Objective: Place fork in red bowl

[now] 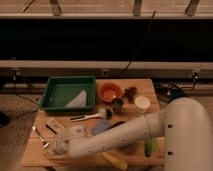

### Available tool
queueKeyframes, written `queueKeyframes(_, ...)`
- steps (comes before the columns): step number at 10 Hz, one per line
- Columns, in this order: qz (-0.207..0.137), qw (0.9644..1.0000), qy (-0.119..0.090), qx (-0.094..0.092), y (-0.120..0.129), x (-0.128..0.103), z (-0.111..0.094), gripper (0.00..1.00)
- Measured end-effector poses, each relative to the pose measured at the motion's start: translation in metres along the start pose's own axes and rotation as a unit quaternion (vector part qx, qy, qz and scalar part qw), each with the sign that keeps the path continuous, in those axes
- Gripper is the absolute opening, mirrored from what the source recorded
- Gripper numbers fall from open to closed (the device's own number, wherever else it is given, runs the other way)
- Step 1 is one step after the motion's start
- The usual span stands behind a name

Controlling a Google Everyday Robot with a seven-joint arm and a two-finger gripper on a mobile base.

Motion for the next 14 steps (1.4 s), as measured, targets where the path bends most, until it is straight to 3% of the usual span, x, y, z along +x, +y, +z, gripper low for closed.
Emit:
queueKeyframes(4,-0.004,0.9998,0.004,-0.016,0.016,-0.002,0.016,0.65)
queueKeyframes(11,0.0,0.9996,0.023,-0.017,0.021,0.016,0.02,0.64)
queueKeyframes(14,0.006,0.9997,0.022,-0.009,0.019,0.02,0.017,0.37)
